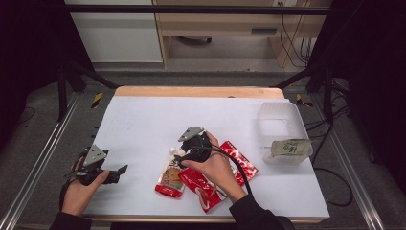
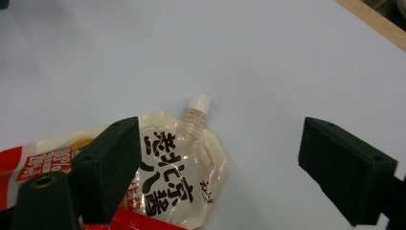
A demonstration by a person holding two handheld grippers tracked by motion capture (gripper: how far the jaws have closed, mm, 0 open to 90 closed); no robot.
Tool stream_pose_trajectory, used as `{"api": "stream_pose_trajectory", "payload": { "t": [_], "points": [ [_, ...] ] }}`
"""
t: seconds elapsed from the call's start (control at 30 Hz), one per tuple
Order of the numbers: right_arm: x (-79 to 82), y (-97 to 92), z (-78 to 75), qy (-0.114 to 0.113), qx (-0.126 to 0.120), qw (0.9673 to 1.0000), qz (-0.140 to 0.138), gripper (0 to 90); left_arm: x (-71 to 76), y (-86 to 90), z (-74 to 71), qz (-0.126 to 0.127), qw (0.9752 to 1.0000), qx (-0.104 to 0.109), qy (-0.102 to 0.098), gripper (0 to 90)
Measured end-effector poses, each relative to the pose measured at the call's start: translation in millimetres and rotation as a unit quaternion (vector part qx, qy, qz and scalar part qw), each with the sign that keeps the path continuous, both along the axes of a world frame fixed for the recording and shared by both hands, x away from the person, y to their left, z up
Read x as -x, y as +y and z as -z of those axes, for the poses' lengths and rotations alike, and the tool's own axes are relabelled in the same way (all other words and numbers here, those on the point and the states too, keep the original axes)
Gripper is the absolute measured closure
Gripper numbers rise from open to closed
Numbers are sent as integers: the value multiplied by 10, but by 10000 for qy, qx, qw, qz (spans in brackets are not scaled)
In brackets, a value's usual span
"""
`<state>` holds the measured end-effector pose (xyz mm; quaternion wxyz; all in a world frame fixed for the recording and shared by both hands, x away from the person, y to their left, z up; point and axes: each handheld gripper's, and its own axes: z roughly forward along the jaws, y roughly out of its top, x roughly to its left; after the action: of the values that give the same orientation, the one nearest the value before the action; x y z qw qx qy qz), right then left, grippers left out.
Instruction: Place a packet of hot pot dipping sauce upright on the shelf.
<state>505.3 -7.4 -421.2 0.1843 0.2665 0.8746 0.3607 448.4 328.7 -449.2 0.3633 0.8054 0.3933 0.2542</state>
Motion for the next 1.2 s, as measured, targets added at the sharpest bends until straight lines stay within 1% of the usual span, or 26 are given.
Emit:
{"api": "stream_pose_trajectory", "payload": {
  "t": [0.1, 0.13, 0.17, 0.2, 0.23, 0.27, 0.33, 0.37, 0.47, 0.53, 0.57, 0.63, 0.7, 0.77, 0.9, 0.97, 1.03, 1.1, 1.2],
  "points": [
    [-22, 18, 42, 61, 24, 10000, -31, 241, -7, -12, 1, 17, 10000, -36, 27, 70],
    [-29, 18, 57, 118, 41, 9999, -35, 268, -8, -19, 1, 19, 10000, -31, 18, 70],
    [-55, 11, 114, 250, 106, 9996, -34, 345, -7, -20, -1, 36, 10000, -44, 21, 71],
    [-55, 11, 114, 250, 106, 9996, -34, 345, -6, -22, 0, 42, 10000, -45, 20, 71],
    [-60, 14, 139, 314, 91, 9995, -12, 359, -3, -26, 0, 45, 10000, -31, 16, 71],
    [-73, 6, 173, 384, 149, 9991, -14, 381, -2, -26, -2, 53, 10000, -33, 15, 71],
    [-91, -12, 235, 507, 75, 9987, 7, 429, 1, -22, -11, 73, 10000, -24, -2, 72],
    [-101, -24, 272, 633, 79, 9980, 48, 432, 1, -21, -13, 75, 10000, -16, -2, 72],
    [-121, -41, 317, 686, 99, 9976, 68, 441, -6, -17, -9, 84, 10000, -30, 25, 73],
    [-133, -59, 341, 817, 12, 9966, 83, 449, -8, -19, -9, 101, 9999, -36, 32, 73],
    [-135, -61, 363, 861, 53, 9962, 103, 450, -6, -24, -13, 109, 9999, -15, 19, 73],
    [-135, -56, 380, 893, 38, 9959, 97, 453, -6, -26, -15, 110, 9999, -10, 14, 74],
    [-133, -46, 405, 943, 74, 9955, 76, 458, -10, -30, -18, 121, 9999, -22, 22, 74],
    [-118, -21, 442, 995, 100, 9950, 37, 480, -11, -33, -22, 137, 9999, -43, 32, 74],
    [-106, -15, 448, 1027, 166, 9946, 51, 495, -10, -44, -17, 138, 9999, -36, 32, 74],
    [-110, -16, 451, 1023, 166, 9946, 45, 495, -7, -37, -16, 136, 9999, -38, 37, 74],
    [-112, -22, 455, 1071, 159, 9941, 49, 507, -7, -31, -16, 134, 9999, -21, 42, 74],
    [-97, -19, 456, 1101, 154, 9938, 32, 552, -8, -27, -17, 128, 9999, 0, 37, 74],
    [-85, -11, 457, 1085, 167, 9939, 42, 574, -12, -31, -17, 147, 9999, -11, 57, 74]
  ]
}}
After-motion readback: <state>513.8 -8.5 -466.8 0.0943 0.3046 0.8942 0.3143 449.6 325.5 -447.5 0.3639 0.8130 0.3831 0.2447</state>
